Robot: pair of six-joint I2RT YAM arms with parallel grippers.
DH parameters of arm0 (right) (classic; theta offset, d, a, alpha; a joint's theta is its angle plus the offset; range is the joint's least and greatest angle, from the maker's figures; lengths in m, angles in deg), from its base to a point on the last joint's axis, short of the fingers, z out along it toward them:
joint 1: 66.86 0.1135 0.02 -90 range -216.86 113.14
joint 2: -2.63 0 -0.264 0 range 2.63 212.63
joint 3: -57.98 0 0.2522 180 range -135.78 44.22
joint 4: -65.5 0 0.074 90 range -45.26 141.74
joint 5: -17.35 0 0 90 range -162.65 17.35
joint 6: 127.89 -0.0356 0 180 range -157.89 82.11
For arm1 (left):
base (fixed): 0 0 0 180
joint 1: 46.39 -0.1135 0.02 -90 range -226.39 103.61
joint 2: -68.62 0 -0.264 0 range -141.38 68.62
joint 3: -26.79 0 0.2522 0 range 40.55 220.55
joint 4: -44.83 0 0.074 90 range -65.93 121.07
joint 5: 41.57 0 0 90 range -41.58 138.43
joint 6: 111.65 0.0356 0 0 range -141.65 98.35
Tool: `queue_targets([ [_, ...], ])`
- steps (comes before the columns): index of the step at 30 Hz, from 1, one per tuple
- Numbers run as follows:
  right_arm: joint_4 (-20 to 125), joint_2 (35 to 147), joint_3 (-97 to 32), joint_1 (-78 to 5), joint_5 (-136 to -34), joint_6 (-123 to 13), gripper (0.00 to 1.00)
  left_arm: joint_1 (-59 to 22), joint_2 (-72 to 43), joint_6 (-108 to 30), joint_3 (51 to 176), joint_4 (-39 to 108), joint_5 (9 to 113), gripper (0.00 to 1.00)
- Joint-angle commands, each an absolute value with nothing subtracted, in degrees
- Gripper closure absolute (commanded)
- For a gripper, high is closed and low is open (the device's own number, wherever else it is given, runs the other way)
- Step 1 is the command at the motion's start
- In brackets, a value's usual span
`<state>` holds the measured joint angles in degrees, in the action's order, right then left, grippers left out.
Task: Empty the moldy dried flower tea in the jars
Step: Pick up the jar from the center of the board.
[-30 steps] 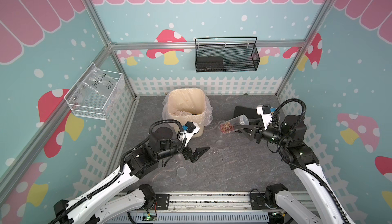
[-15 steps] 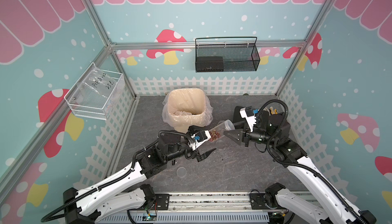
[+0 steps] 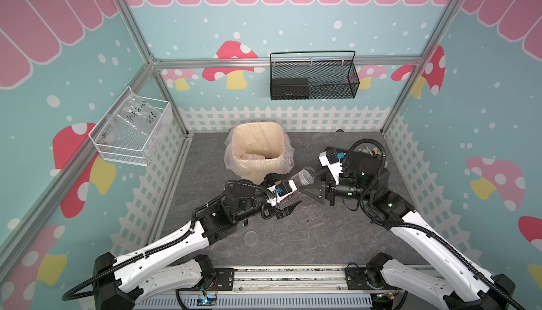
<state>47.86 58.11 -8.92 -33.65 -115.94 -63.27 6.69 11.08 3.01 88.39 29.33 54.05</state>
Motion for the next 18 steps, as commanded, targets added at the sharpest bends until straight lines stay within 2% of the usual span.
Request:
queue_targets([
  [1, 50.2, 57.0, -9.7, -32.8, -115.4, -63.2, 1.0, 7.0, 10.8, 3.5, 86.9, 32.0, 52.2, 0.15],
  [9, 50.1, 56.0, -8.3, -32.5, -114.9, -63.3, 1.0, 7.0, 11.4, -0.9, 84.4, 37.1, 51.6, 0.3],
  [18, 50.0, 56.9, -7.5, -32.1, -115.1, -63.1, 1.0, 7.1, 12.3, -1.7, 83.7, 37.9, 52.2, 0.35],
])
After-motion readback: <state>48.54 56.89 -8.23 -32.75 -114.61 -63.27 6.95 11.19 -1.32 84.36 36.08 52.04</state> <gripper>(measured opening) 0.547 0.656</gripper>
